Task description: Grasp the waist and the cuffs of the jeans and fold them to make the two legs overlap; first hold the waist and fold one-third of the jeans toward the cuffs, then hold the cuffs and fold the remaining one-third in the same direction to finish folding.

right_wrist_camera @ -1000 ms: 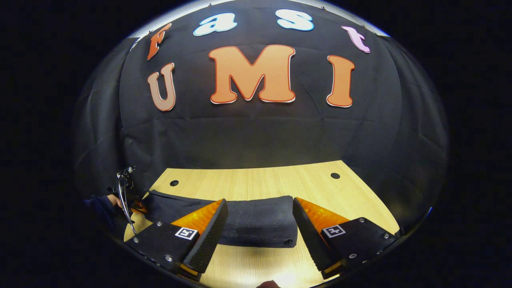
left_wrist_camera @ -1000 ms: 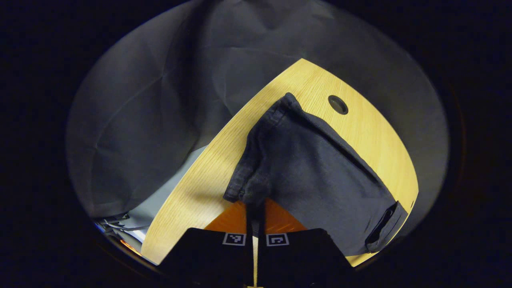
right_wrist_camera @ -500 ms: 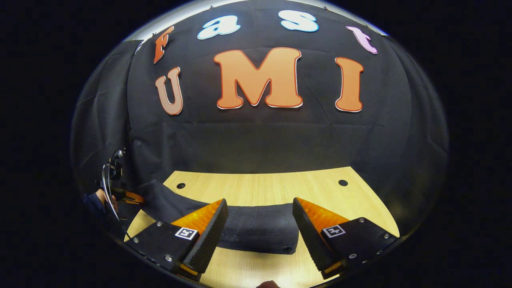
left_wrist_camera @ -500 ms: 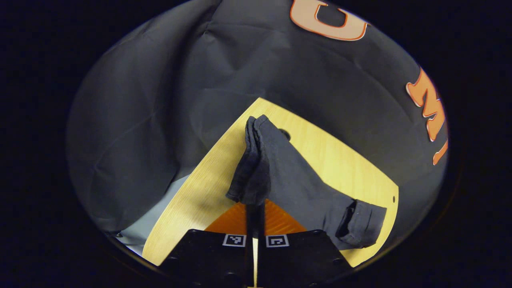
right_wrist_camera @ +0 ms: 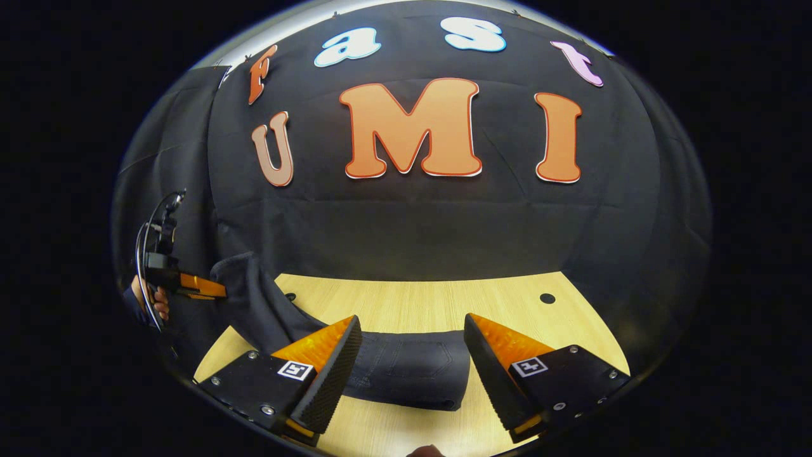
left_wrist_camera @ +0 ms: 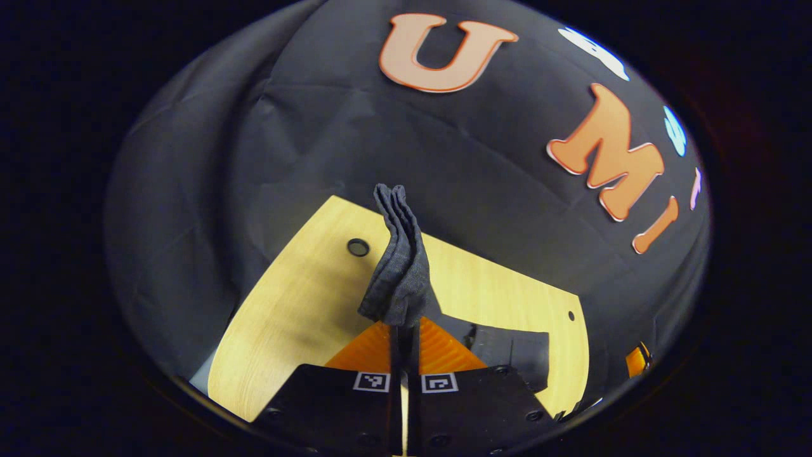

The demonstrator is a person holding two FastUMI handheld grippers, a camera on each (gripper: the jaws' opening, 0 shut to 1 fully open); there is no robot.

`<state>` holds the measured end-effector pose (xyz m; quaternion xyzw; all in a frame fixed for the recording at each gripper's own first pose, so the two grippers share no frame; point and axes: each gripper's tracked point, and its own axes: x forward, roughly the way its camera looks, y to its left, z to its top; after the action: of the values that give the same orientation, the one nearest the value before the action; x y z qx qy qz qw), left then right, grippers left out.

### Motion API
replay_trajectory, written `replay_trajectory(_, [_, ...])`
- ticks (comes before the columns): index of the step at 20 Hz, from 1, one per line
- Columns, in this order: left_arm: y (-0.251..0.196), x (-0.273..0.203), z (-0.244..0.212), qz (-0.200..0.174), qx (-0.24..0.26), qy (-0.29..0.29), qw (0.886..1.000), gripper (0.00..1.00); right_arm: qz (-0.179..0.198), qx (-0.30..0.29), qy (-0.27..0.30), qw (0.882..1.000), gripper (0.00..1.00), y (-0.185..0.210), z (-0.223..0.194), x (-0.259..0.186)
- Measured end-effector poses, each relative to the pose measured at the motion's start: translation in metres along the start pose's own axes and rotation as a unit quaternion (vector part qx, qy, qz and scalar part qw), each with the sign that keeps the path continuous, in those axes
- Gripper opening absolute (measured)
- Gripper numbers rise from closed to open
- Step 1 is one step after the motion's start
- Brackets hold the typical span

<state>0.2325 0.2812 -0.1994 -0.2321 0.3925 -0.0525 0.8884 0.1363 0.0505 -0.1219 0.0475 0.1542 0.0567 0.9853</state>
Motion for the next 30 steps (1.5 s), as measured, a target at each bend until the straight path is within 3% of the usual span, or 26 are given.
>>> replay_trajectory(7, [-0.113,-0.012,0.01,-0.056,0.042,-0.004,0.998,0.04,-0.006,-0.002,0.0,1.0,0.98,-0.031,0.0,0.002])
replay_trajectory(13, [-0.194,-0.003,-0.01,-0.09,0.087,0.015,0.992,0.04,-0.013,0.006,-0.003,1.0,0.98,-0.06,0.001,0.003])
replay_trajectory(20, [-0.279,0.014,-0.065,-0.123,0.143,0.059,0.98,0.04,-0.016,0.018,0.003,1.0,0.98,-0.087,-0.006,0.005])
replay_trajectory(30, [-0.347,0.066,-0.167,-0.128,0.231,0.148,0.953,0.04,-0.023,0.027,0.018,0.999,0.98,-0.133,-0.019,0.007])
